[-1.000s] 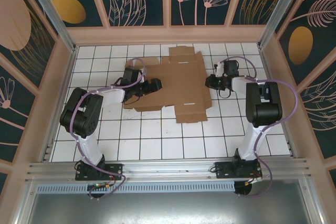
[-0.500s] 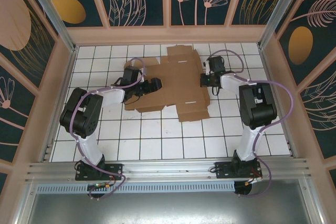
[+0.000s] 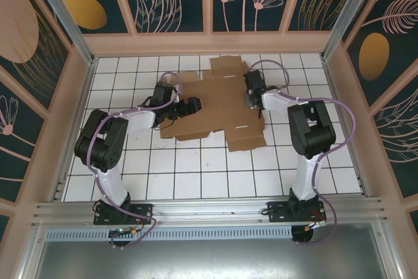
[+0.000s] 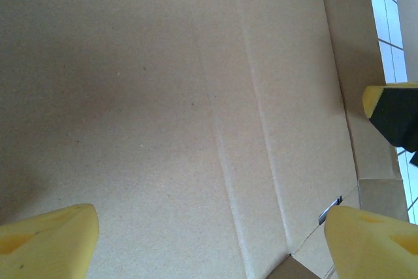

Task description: Fold the paper box

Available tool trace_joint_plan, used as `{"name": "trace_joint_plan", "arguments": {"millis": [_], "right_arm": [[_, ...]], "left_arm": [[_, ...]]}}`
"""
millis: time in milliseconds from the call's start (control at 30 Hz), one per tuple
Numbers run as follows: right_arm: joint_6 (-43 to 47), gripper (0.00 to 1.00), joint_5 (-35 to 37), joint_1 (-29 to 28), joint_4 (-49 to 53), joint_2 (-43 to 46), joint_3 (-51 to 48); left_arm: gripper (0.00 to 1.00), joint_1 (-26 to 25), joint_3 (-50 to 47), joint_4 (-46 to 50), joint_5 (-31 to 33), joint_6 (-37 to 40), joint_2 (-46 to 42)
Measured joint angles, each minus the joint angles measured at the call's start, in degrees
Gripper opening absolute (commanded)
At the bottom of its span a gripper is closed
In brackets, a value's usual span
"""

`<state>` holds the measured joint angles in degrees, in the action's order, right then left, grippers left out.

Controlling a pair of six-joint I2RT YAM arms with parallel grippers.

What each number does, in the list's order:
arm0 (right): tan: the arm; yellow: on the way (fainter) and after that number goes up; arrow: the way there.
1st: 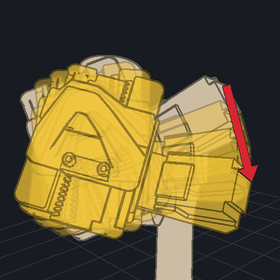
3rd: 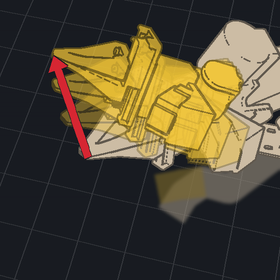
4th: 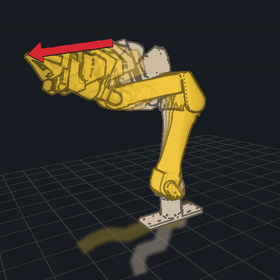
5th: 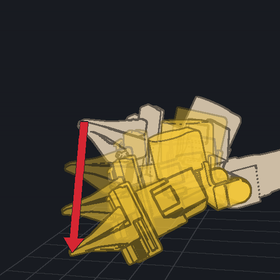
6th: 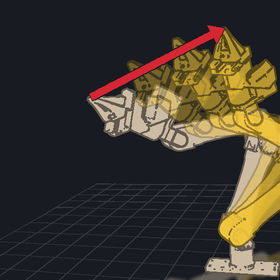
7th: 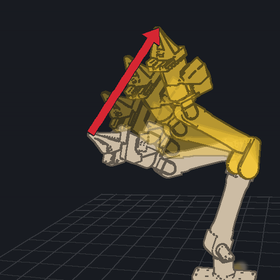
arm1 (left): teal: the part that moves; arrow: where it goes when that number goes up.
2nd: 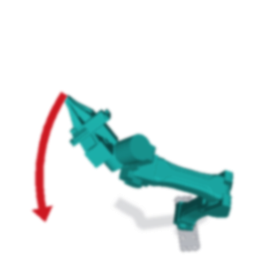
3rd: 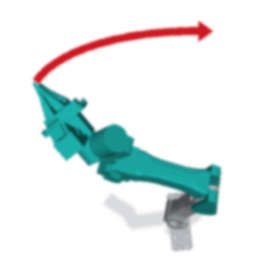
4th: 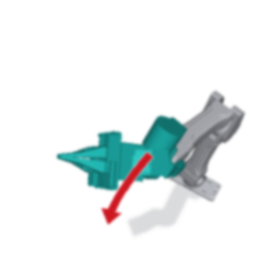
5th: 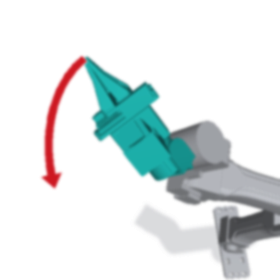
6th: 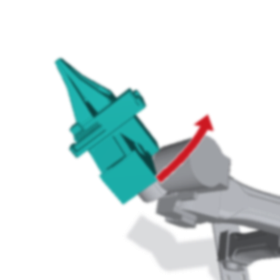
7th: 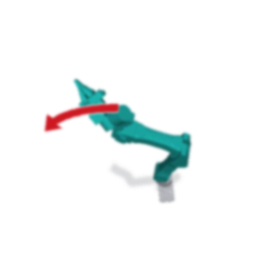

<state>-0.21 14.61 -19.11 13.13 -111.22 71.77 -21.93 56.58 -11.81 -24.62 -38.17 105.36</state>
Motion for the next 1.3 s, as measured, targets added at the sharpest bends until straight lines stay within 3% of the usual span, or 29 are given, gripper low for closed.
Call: {"name": "trace_joint_plan", "arguments": {"millis": [200,533,633,800,833,1067,1300], "right_arm": [[-3.58,0.46,-16.72,8.92,-2.47,0.94,-4.37],[-3.85,0.57,-34.32,10.95,-6.99,1.60,-7.65],[-4.48,0.46,-37.18,11.80,-8.04,1.60,-7.69],[-4.74,0.02,-38.73,12.46,-8.83,1.42,-7.63],[-4.66,0.00,-38.66,12.50,-8.81,1.29,-7.52],[-0.22,0.00,-36.96,11.72,-11.72,3.04,-9.90],[6.19,0.00,-26.97,5.95,-13.40,8.22,-11.39]], "left_arm": [[0.89,0.02,0.00,0.00,0.22,0.00,0.00],[0.89,0.00,0.00,0.02,0.63,0.02,0.00],[0.89,0.00,0.00,0.04,0.66,0.02,0.00],[0.89,0.00,0.00,0.04,0.66,0.02,-0.04],[0.89,0.02,0.00,0.07,0.74,0.02,-0.13],[0.91,0.00,-3.56,-0.81,4.98,0.24,-8.72],[0.93,-0.28,2.54,-1.25,8.22,2.89,-10.05]]}}
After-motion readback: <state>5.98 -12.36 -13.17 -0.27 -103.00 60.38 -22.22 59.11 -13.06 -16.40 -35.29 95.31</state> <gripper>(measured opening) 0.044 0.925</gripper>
